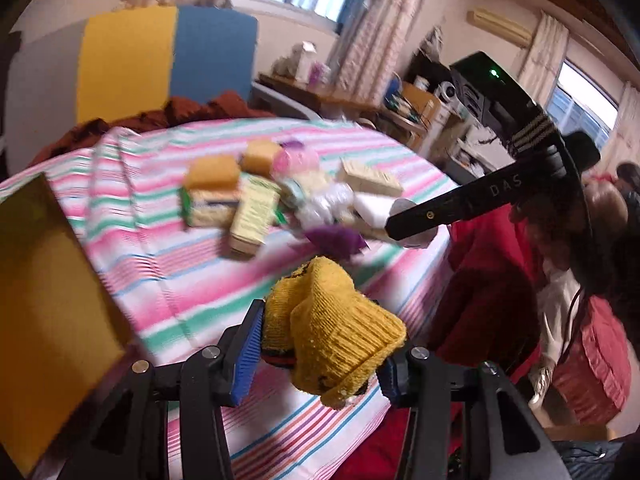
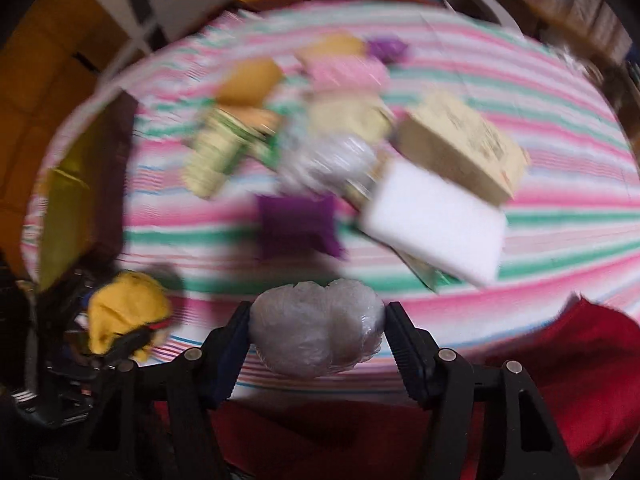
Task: Organize objects
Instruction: 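Carry the yellow glove with the left tool while the right tool grasps a plastic-wrapped ball, then release the glove and the wrapped ball into the gold tray with both tools, then move both tools back to the item pile, left tool toward the green-labelled box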
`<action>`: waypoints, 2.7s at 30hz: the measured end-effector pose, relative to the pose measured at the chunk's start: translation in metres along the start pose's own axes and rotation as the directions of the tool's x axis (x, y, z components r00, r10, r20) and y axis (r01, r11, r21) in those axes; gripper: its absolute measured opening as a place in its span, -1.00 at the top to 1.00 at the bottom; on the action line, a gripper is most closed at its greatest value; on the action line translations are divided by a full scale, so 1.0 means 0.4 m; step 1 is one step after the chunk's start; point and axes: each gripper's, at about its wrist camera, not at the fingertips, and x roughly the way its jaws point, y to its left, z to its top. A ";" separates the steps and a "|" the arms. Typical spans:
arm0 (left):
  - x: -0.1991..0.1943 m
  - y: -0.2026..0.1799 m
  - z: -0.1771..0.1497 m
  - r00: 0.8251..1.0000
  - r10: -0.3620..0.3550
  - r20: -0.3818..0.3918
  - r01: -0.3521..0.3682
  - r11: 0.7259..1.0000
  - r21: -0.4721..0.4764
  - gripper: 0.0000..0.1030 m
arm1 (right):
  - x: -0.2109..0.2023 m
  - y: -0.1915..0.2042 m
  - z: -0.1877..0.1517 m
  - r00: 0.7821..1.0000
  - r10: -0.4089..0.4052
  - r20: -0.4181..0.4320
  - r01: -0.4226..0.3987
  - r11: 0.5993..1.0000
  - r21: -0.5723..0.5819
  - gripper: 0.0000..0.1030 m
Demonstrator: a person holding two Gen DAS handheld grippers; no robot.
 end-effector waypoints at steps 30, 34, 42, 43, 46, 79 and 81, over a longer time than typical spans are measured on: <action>-0.424 0.392 -0.232 0.739 0.672 -0.056 -0.598 0.615 -0.514 -0.57 | 0.066 0.828 0.236 0.871 0.479 0.111 -0.403 0.826 -0.394 -1.00; -0.449 0.380 -0.207 0.708 0.705 -0.045 -0.618 0.587 -0.523 -0.57 | 0.079 0.817 0.203 0.889 0.445 0.107 -0.364 0.830 -0.422 -1.00; -0.479 0.363 -0.167 0.658 0.752 -0.043 -0.654 0.541 -0.529 -0.57 | 0.085 0.785 0.143 0.913 0.360 0.190 -0.240 0.852 -0.465 -1.00; -0.479 0.360 -0.165 0.655 0.755 -0.045 -0.657 0.539 -0.527 -0.57 | 0.081 0.783 0.138 0.913 0.349 0.211 -0.218 0.855 -0.471 -0.99; -0.479 0.350 -0.160 0.652 0.757 -0.045 -0.657 0.535 -0.532 -0.57 | 0.061 0.774 0.116 0.904 0.306 0.298 -0.135 0.866 -0.482 -1.00; -0.444 0.305 -0.118 0.752 0.659 0.012 -0.551 0.638 -0.537 -0.57 | 0.028 0.651 0.042 0.850 0.204 0.486 0.035 0.898 -0.438 -1.00; -0.432 0.295 -0.106 0.759 0.651 0.013 -0.554 0.656 -0.513 -0.57 | 0.029 0.625 0.045 0.851 0.196 0.487 0.032 0.907 -0.420 -1.00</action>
